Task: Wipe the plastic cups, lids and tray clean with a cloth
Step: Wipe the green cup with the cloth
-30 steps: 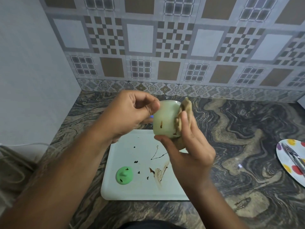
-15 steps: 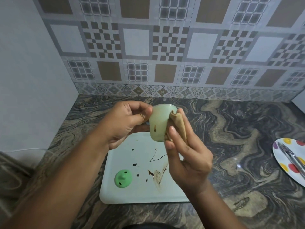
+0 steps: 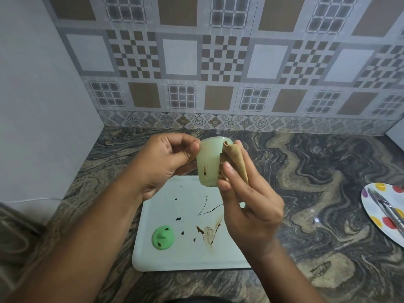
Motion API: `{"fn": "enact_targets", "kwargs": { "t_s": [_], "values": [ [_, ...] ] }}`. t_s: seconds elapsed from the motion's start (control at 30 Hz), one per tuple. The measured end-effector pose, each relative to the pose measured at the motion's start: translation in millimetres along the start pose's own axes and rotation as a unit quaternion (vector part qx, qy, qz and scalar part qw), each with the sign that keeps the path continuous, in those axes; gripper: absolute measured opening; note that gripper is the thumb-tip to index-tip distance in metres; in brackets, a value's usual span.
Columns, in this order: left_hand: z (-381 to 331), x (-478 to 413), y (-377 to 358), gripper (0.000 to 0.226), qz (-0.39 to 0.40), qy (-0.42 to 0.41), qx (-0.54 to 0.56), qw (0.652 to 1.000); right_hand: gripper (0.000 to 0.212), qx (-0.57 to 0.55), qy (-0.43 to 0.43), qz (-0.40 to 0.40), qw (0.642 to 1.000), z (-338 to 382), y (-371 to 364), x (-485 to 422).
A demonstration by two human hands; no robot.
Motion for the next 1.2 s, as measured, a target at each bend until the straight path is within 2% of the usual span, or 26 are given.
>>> {"fn": "enact_targets", "kwargs": {
  "t_s": [0.13, 0.23, 0.33, 0.4, 0.47, 0.53, 0.6, 0.77, 0.93, 1.1, 1.2],
  "values": [
    [-1, 1, 1, 0.012, -0.008, -0.016, -0.005, 1.000, 0.021, -0.009, -0.031, -0.019, 0.999, 1, 1, -2],
    [0, 2, 3, 0.015, -0.007, -0.017, -0.004, 1.000, 0.026, -0.047, -0.113, -0.044, 0.992, 1, 2, -5],
    [0, 1, 4, 0.021, -0.016, -0.013, -0.008, 1.000, 0.045, -0.132, -0.227, -0.028, 0.964, 2, 0, -7],
    [0, -1, 6, 0.022, -0.027, -0.006, -0.005, 1.000, 0.049, -0.106, -0.195, 0.008, 0.975, 3, 0, -9],
    [0, -2, 8, 0.022, -0.032, 0.000, 0.000, 0.999, 0.045, -0.031, -0.087, 0.053, 0.994, 4, 1, -11],
    [-1, -2, 8, 0.021, -0.031, 0.004, -0.005, 1.000, 0.047, 0.026, -0.017, 0.054, 0.998, 3, 1, -10],
    [0, -1, 7, 0.019, -0.027, 0.011, -0.001, 1.000, 0.043, 0.015, 0.005, 0.033, 0.999, 0, 1, -7],
    [1, 0, 4, 0.019, -0.013, 0.025, 0.024, 0.999, 0.025, -0.068, -0.057, 0.014, 0.996, -9, 4, -3],
    [-2, 1, 3, 0.016, -0.007, 0.032, 0.047, 0.998, 0.035, -0.031, 0.019, 0.047, 0.998, 2, 2, -3],
    [2, 2, -2, 0.016, -0.004, 0.039, 0.061, 0.997, 0.026, -0.050, -0.120, -0.077, 0.988, -5, 6, -3],
    [2, 2, -3, 0.013, -0.034, 0.014, 0.036, 0.999, 0.025, -0.032, -0.073, -0.023, 0.997, -6, 3, -2]
  ]
}}
Point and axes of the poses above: each hand's wrist, its own x-axis away from the middle knuckle, its own y-axis out of the back of the hand, z = x × y, the point moved 3 cm from there along -x, towards the middle knuckle, and after that the axes turned 13 degrees about -z, right-handed, at the moved point
